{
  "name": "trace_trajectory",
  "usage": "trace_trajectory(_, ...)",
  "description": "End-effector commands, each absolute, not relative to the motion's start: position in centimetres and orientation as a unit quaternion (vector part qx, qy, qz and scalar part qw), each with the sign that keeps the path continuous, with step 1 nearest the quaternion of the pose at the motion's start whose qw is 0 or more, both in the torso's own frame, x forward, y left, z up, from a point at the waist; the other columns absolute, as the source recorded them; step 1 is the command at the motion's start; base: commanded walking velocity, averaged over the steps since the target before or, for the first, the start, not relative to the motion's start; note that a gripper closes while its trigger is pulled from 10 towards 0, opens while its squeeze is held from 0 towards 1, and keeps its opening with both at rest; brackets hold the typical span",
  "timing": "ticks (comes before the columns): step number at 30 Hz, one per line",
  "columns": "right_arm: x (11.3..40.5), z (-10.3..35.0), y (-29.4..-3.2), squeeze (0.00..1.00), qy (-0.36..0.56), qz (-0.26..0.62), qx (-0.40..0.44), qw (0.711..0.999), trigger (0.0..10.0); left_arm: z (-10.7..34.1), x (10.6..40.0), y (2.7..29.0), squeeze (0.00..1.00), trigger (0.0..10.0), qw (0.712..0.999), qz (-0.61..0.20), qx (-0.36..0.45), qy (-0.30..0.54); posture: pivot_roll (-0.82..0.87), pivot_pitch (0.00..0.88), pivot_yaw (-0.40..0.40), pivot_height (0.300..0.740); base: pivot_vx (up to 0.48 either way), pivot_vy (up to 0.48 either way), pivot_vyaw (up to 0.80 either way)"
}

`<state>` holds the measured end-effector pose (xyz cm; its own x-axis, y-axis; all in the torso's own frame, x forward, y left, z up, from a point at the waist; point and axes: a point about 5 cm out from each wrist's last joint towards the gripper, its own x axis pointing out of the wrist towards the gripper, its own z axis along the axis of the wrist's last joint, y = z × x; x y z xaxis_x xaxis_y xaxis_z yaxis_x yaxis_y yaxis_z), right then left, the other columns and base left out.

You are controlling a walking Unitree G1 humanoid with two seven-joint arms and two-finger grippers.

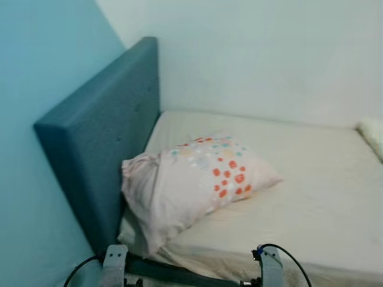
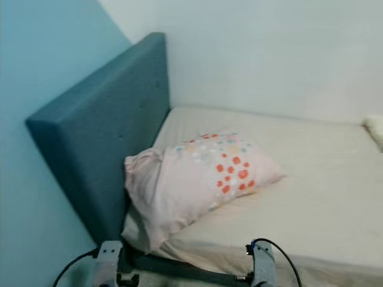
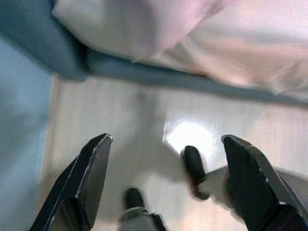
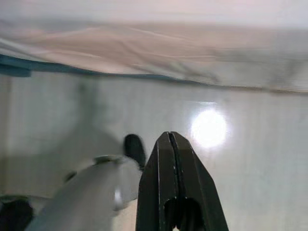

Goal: Clean up the room

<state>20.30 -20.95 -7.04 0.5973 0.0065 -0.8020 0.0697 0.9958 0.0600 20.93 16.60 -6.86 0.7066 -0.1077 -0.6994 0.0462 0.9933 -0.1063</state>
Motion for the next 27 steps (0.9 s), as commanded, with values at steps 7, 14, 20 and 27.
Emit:
trace_trajectory(7,21.2,-6.7,-20.1,0.00,0.433,-0.002,0.050,0.900,10.0,-7.3,20.1,17.3,0.00,10.0,0.915,-0.033,-0.034,0.400,0.05,0.000,-0.040,0.700,0.000,0.000,-0.76)
trace_trajectory(14,21.7,-6.3,-19.4,0.00,0.417,0.023,0.069,0.906,10.0,-7.1,20.6,17.4,0.00,10.0,0.918,-0.028,-0.027,0.394,0.05,0.000,-0.039,0.700,0.000,-0.206,-0.21)
trace_trajectory(20,22.0,-6.2,-19.2,0.00,0.413,0.026,0.075,0.907,10.0,-7.0,20.7,17.4,0.00,10.0,0.918,-0.015,-0.030,0.395,0.05,0.000,-0.037,0.700,0.000,-0.294,0.00)
trace_trajectory(27,22.2,-6.1,-19.0,0.00,0.410,0.028,0.075,0.909,10.0,-7.0,20.8,17.3,0.00,10.0,0.919,-0.012,-0.030,0.393,0.05,0.000,-0.036,0.700,0.000,0.000,0.00)
